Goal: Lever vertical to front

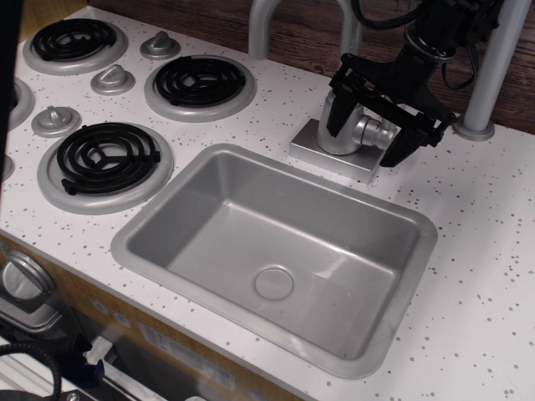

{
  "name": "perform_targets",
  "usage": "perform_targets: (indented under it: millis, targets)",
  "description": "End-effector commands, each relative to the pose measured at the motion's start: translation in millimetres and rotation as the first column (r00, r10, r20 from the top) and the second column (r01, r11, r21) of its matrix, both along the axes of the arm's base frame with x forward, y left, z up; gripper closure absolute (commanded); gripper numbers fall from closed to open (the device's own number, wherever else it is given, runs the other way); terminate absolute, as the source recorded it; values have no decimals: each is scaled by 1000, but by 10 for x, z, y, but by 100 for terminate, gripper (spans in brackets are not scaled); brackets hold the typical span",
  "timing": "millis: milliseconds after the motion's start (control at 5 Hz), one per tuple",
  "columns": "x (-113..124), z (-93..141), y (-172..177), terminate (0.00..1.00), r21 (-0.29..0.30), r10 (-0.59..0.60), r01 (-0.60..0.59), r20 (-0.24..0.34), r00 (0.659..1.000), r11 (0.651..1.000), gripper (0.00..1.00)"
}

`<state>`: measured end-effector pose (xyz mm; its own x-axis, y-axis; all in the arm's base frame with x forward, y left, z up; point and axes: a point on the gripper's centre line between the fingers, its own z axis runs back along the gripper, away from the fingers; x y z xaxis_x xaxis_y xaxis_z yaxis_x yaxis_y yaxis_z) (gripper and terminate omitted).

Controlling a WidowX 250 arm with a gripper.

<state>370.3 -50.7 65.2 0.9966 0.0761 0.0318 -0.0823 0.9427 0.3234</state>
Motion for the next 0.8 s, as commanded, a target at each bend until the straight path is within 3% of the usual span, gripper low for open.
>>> perform_targets:
  millis: [0,200,400,600]
  targets:
    - [0,0,0,0,0,0,0,0,1000,1000,0]
    - [46,88,-61,0,39,-25,21,100,995,999,0]
    - [125,184,-102,0,50,-46,40,133,990,998,0]
    - [237,312,-123,0,69,-69,61,130,989,996,0]
